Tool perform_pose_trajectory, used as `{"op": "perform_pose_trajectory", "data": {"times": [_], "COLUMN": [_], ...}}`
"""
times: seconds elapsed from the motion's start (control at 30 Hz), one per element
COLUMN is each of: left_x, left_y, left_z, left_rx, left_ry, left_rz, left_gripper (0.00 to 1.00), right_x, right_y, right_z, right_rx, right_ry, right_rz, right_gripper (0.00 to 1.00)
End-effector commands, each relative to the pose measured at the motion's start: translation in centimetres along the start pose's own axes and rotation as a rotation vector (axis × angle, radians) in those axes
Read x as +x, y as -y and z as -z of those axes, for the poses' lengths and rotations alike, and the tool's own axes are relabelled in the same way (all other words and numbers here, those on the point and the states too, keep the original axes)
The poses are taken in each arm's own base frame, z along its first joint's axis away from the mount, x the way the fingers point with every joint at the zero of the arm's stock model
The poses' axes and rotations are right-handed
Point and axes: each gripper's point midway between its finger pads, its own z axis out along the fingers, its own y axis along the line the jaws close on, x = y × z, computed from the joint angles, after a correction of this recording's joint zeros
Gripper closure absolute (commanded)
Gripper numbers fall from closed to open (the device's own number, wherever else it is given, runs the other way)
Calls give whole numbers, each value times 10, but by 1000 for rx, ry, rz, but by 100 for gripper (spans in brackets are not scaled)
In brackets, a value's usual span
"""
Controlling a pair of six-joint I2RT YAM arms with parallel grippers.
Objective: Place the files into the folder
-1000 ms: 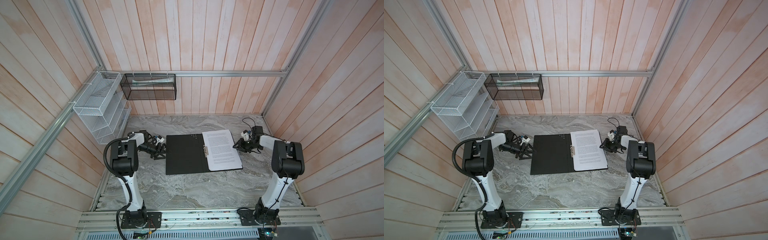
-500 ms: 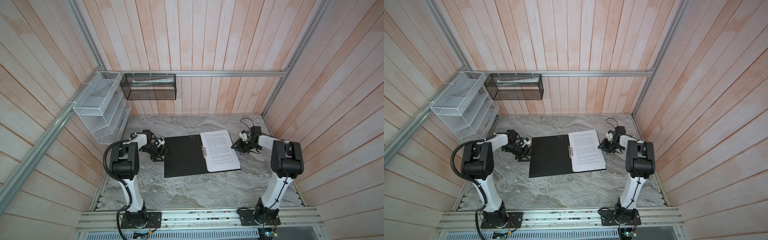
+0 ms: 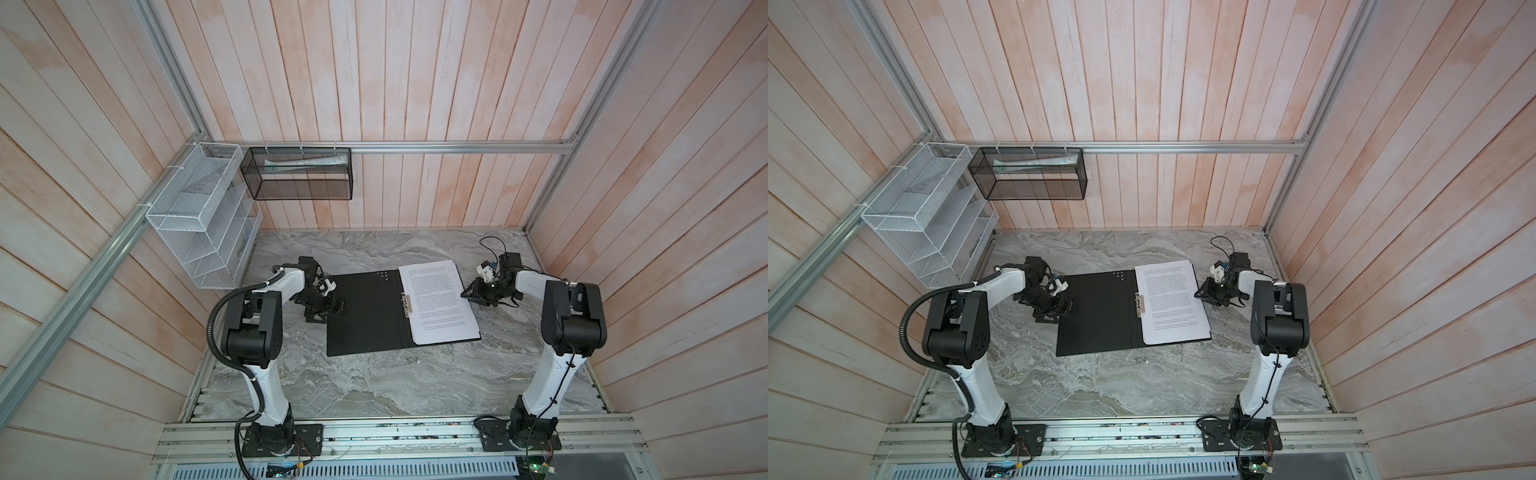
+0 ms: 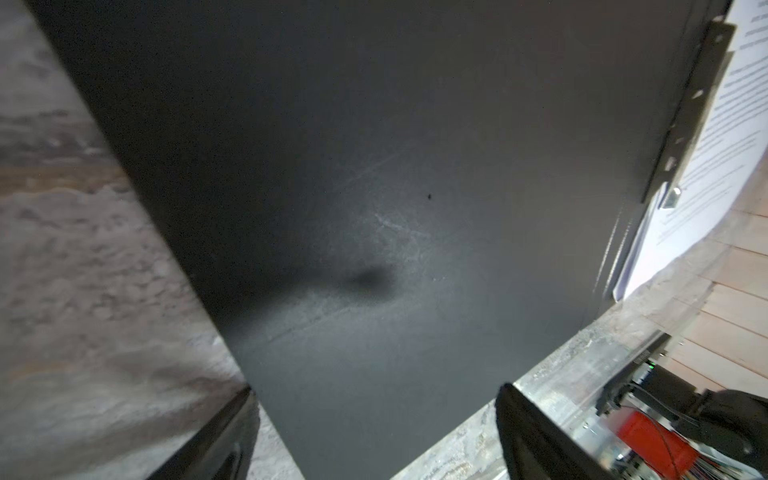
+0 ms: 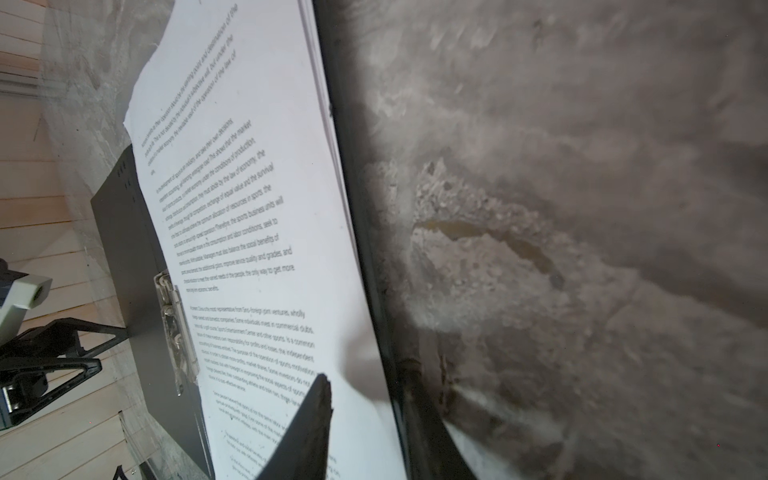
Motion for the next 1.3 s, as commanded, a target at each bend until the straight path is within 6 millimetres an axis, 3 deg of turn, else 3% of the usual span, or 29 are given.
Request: {"op": "perform_pose_trajectory", "data": {"times": [0.0,0.17,0.33,0.57,0.77,0.93,1.27], "left_x": [15,18,20,-3,-4,-6,-25], "left_y": [-25,-16,27,70,78,85,87], "left_z": [-13,-27,-37,1,18,16,22], "left_rx": [-112,-15,295,593,701,796,759], "left_ry": [-31,-78,-134,-30,19,6,60], "left_rz": [30,56,81,9,-62,-45,-88], "left_gripper": [7,6,6,6,6,6,5], "right_x": [53,52,54,56,56,57,65], "right_y": [10,10,11,10,7,5,-1], "right_z": [-24,-26,-27,-25,-26,-31,-37], "right_rx": [21,14,15,16,16,16,16], "right_ry": [-192,-192,-200,-205,-214,-225,-262], "right_rz": [-88,-92,-93,-93,-91,-88,-80], "right_gripper": [68,68,68,68,68,68,68]}}
